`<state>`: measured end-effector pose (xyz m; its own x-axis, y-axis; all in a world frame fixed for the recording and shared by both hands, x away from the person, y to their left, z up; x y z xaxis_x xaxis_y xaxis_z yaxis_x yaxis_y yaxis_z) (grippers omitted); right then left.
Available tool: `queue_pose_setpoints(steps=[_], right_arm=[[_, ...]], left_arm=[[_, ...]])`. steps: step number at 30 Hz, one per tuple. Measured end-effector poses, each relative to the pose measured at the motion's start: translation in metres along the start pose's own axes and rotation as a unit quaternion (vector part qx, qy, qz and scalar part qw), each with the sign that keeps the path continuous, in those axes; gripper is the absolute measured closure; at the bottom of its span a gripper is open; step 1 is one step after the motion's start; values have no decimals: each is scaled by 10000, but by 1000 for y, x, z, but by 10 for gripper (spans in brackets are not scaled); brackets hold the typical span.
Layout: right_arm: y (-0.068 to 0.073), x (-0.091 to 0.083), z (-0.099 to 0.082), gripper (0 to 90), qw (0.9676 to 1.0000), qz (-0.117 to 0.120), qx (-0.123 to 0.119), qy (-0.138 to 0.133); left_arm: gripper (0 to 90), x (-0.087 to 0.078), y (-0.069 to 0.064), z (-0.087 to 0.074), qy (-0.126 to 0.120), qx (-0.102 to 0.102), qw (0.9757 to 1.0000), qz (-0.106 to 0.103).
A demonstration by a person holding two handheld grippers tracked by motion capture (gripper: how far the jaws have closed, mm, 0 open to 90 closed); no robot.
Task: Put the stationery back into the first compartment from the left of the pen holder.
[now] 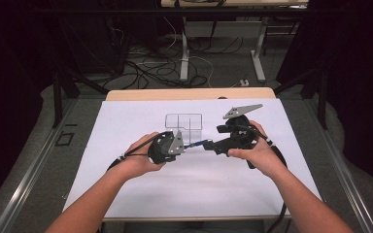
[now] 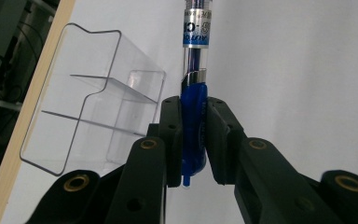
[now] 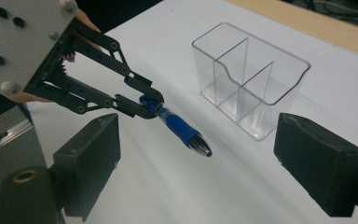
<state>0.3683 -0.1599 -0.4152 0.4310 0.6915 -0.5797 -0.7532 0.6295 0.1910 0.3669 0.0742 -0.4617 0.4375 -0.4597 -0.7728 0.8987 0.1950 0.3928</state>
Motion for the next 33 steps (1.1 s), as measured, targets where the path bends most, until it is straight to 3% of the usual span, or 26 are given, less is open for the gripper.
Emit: queue_pose_setpoints(steps=[6,12,17,20,21,26,27,28,31,33], right_arm=[[-3,-6,1,1,9996,-196,4,-201],[-4,-8,-1,0,9988,-400,13,-277],[-5,-11,-3,0,9977,-534,38,-411],[-6,-12,-5,0,9972,-569,66,-478],[-6,-11,-7,0,9971,-579,83,-481],[-9,-5,-17,0,9974,-535,165,-446],[-9,-4,-19,0,9974,-549,167,-438],[-9,-4,-20,0,9974,-549,176,-426],[-10,-2,-25,0,9975,-546,175,-422],[-10,-1,-27,0,9969,-595,200,-478]], left_arm=[[781,0,9,-3,-99,-312,9995,-8],[781,-2,15,-3,-192,-490,9986,-5],[781,-5,21,-4,-378,-773,9963,14],[781,-7,26,-3,-594,-1042,9928,50],[781,-8,28,-3,-673,-1112,9915,70],[781,-12,38,-6,-1031,-1697,9799,168],[781,-12,38,-6,-1031,-1697,9799,168],[781,-13,43,-7,-1188,-1924,9738,222],[781,-14,49,-9,-1414,-2279,9629,296],[781,-16,55,-11,-1519,-2399,9581,379]])
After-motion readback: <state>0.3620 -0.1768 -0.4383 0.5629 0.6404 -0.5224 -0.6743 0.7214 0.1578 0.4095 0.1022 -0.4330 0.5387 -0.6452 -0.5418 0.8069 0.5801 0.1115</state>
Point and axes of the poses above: each handheld gripper's, and its own axes: x roughly forward along the jaws, z roughly out of its top, y roughly to its left, the point moved 1 cm from there along x, roughly forward along the jaws, and after that the axes turned 1 degree about x, right-handed, at the moved point
